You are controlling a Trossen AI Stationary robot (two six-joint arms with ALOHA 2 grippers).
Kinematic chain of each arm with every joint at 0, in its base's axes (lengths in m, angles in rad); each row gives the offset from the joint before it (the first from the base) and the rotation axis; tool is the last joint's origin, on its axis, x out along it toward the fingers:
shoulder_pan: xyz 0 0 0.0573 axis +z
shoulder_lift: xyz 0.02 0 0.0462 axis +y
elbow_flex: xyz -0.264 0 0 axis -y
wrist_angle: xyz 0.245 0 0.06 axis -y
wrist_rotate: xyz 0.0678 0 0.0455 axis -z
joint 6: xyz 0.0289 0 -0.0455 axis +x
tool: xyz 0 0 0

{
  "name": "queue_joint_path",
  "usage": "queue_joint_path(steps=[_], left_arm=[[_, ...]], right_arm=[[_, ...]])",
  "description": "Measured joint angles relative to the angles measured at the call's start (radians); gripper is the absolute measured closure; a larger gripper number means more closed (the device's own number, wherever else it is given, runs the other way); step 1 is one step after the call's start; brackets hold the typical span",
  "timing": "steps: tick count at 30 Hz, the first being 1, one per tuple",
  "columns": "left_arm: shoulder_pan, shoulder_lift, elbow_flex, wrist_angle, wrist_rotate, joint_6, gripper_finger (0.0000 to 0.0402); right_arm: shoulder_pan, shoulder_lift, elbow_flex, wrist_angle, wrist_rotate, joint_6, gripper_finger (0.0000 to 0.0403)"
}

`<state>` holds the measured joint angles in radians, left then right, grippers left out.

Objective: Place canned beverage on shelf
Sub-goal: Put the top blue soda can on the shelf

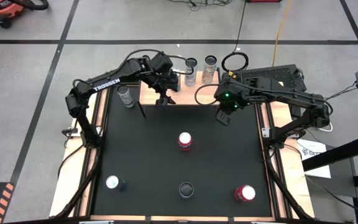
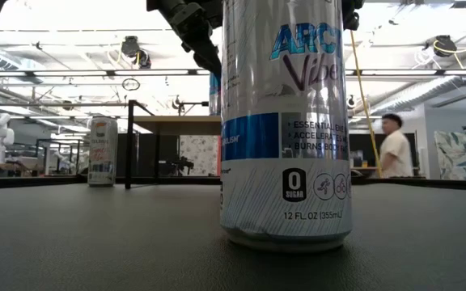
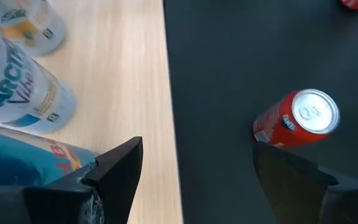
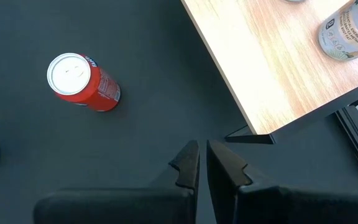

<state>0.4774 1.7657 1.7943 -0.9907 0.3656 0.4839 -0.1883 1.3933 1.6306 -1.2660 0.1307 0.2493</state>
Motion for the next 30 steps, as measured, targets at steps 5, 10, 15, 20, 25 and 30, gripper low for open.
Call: queue_joint_path(steps=[5, 10, 15, 20, 25, 30], left_arm=[[0.006, 0.017, -0.023, 0.06, -0.032, -0.008, 0.01], [0.012, 0.047, -0.025, 0.07, -0.067, -0.025, 0.01], [0.017, 0.05, -0.024, 0.076, -0.093, -0.032, 0.01], [0.016, 0.05, -0.024, 0.074, -0.11, -0.037, 0.01], [-0.01, 0.05, -0.024, 0.069, -0.114, -0.054, 0.01], [-0.045, 0.046, -0.024, 0.065, -0.132, -0.03, 0.01]], right_arm=[[0.0, 0.0, 0.0, 0.0, 0.0, 0.0, 0.039], [0.0, 0.0, 0.0, -0.003, 0.0, 0.0, 0.039], [0.0, 0.0, 0.0, -0.003, 0.0, 0.0, 0.039], [0.0, 0.0, 0.0, -0.003, 0.0, 0.0, 0.039], [0.0, 0.0, 0.0, -0.003, 0.0, 0.0, 0.039], [0.0, 0.0, 0.0, -0.003, 0.0, 0.0, 0.039]])
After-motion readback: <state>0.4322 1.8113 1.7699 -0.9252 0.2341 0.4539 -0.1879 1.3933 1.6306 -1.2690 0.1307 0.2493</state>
